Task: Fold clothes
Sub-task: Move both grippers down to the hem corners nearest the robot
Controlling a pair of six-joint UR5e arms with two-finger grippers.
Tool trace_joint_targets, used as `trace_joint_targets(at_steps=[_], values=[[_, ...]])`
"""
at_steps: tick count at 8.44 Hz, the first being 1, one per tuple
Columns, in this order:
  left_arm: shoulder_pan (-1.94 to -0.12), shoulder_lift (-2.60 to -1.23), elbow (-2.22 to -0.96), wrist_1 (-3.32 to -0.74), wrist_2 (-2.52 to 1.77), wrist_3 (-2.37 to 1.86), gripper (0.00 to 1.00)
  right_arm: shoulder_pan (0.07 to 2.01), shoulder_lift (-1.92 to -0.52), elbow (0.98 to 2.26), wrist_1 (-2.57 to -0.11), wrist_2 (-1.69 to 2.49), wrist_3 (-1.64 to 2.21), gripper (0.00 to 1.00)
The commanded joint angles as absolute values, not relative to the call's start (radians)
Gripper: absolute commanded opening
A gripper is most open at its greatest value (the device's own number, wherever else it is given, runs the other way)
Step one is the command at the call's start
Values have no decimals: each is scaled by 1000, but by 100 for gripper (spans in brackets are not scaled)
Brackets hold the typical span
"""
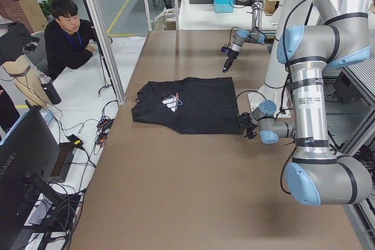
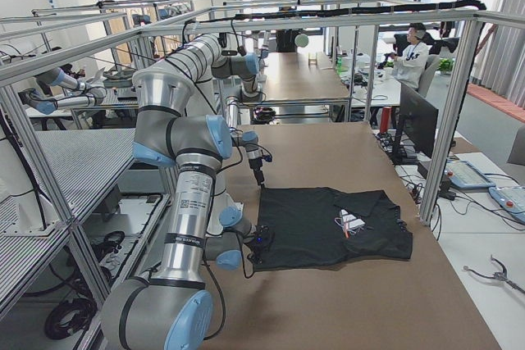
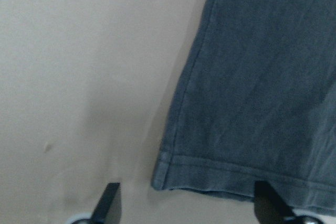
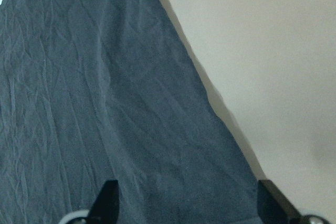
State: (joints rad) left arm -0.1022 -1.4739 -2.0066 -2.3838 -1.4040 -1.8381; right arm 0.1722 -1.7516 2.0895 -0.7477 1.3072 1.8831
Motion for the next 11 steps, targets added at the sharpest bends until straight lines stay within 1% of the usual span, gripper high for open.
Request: trace_joint_targets(at_steps=[1,2,6,8,9,10,11], values=[[-101,-1511,-2002,-2379,-1402,-1838,60,172,-1750,2091,-747,1307,1881,94],[-103,-1509,-1993,-2378,-1404,-1838,56,172,-1749,2091,-747,1307,1879,94],[-109,-1483,-1994,-2378,-1410,-1824,57,172,-1738,2091,-747,1308,1878,94],[-109,-1483,-1993,-2376,-1408,-1824,56,172,-1738,2089,-747,1308,1878,94],[-109,-1485,-1988,-2369,-1408,-1824,44,172,-1738,2089,-747,1308,1878,94],[-109,-1486,-1987,-2368,-1408,-1824,27,172,-1740,2089,-747,1307,1878,94],[-109,-1486,-1988,-2368,-1407,-1824,8,172,-1740,2089,-747,1308,1878,94]])
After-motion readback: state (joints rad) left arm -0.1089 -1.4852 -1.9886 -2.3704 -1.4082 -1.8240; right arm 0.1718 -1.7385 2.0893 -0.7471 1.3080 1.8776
